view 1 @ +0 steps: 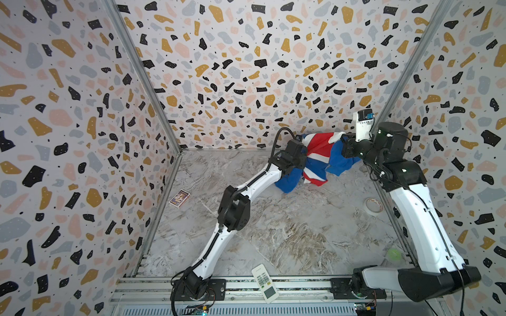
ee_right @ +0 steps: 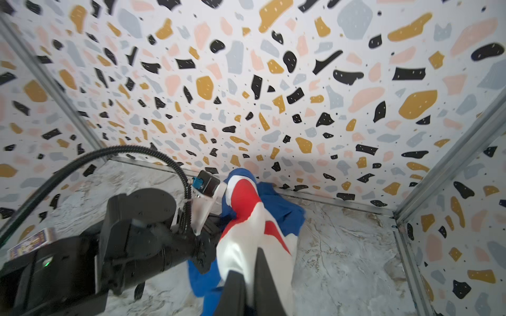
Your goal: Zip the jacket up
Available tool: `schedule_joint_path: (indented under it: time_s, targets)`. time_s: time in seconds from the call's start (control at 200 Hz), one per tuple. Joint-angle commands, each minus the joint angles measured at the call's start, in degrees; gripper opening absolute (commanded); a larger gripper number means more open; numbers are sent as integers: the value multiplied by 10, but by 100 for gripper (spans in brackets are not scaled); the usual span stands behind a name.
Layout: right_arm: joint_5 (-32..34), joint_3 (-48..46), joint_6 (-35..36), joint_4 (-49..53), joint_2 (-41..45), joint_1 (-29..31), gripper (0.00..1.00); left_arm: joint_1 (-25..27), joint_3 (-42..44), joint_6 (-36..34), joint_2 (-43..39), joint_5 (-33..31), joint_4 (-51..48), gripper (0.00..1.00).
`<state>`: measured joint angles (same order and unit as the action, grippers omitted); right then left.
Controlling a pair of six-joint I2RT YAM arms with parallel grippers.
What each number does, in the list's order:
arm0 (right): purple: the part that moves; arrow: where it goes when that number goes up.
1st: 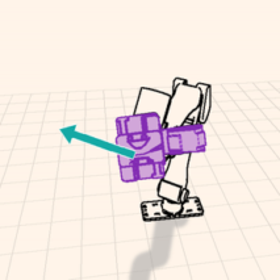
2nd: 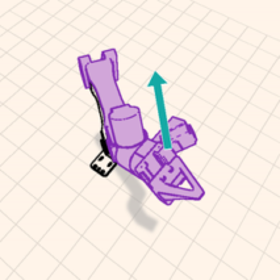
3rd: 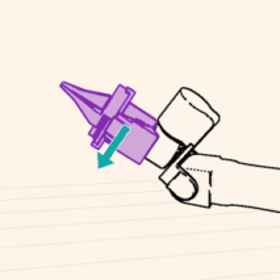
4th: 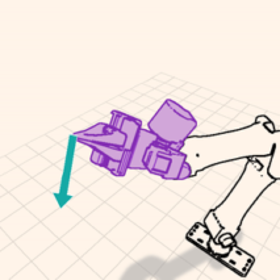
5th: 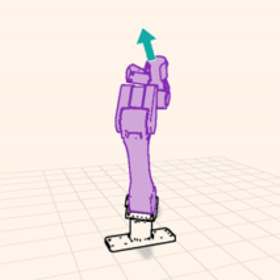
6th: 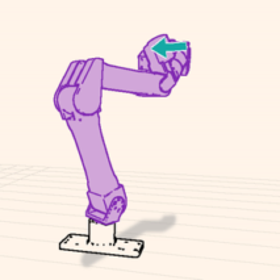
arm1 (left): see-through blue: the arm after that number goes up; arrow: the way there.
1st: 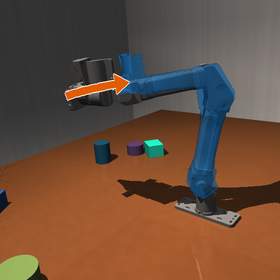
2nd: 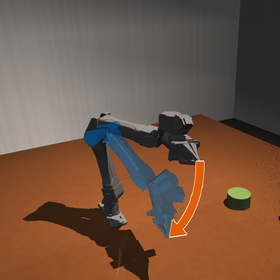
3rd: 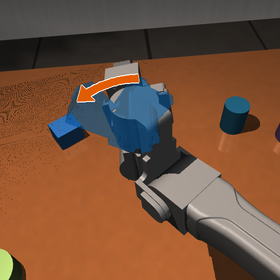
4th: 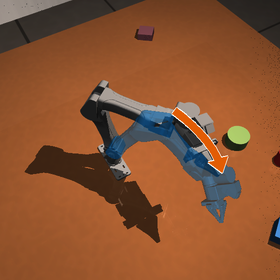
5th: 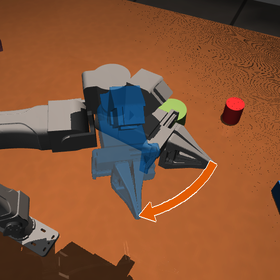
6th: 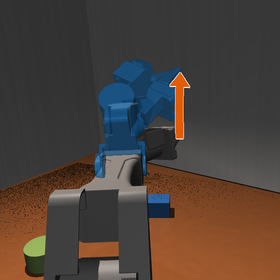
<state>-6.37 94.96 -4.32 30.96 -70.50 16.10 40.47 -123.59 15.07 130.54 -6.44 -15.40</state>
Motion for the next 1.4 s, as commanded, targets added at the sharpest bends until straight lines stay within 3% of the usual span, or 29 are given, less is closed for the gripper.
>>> schedule_joint_path:
  time_s: [0.0, 0.055, 0.17, 0.265, 0.375, 0.426, 0.476, 0.531, 0.556, 0.656, 0.676, 0.701, 0.741, 0.746, 0.786, 0.841, 0.996, 1.126, 1.232, 1.317, 1.397]
  targets:
    - [18, 7, -24, 7, 78, 109, 0, -12, 80, -60, -172, -89, 102, 0]
    - [68, -35, -42, -4, 90, 209, 0, -13, 125, -100, -205, -136, 85, 0]
    - [139, -122, -53, -52, 70, 359, 0, -40, 225, -140, -254, -225, 91, 0]
    - [134, -163, -70, -90, 1, 385, 0, -92, 272, -119, -267, -233, 88, 0]
    - [96, -204, -83, -179, -78, 384, 0, -161, 311, -68, -258, -195, 84, 1]
    - [79, -205, -90, -204, -118, 385, 0, -192, 325, -40, -248, -170, 72, 17]
    - [60, -201, -100, -225, -158, 384, 0, -222, 330, -11, -236, -142, 46, 45]
    - [34, -194, -113, -245, -198, 388, 0, -250, 335, 14, -230, -112, 11, 57]
    - [25, -190, -118, -255, -216, 393, 0, -261, 346, 25, -234, -101, 5, 66]
    - [5, -167, -121, -268, -267, 419, 0, -292, 430, 47, -293, -67, 34, 76]
    - [1, -160, -120, -267, -276, 426, 5, -296, 447, 48, -310, -64, 40, 91]
    - [0, -152, -119, -264, -285, 432, 11, -299, 465, 49, -331, -65, 44, 96]
    - [-4, -143, -117, -258, -295, 441, 25, -302, 493, 49, -366, -68, 46, 100]
    - [-5, -141, -117, -257, -296, 441, 32, -303, 495, 49, -370, -68, 46, 100]
    - [-9, -140, -117, -255, -296, 443, 50, -304, 520, 49, -404, -69, 46, 100]
    - [-11, -144, -111, -253, -285, 441, 61, -304, 552, 50, -449, -65, 41, 100]
    - [-10, -148, -83, -224, -226, 385, 73, -304, 635, 69, -549, -39, 23, 100]
    - [-37, -150, -77, -219, -203, 243, 76, -304, 712, 109, -612, 1, 22, 100]
    - [-83, -130, -58, -233, -245, 124, 76, -303, 777, 161, -646, 62, 50, 100]
    - [-103, -82, -15, -224, -309, 65, 77, -291, 816, 203, -657, 103, 81, 100]
    - [-133, -39, 9, -231, -377, 20, 79, -259, 820, 213, -647, 96, 83, 100]
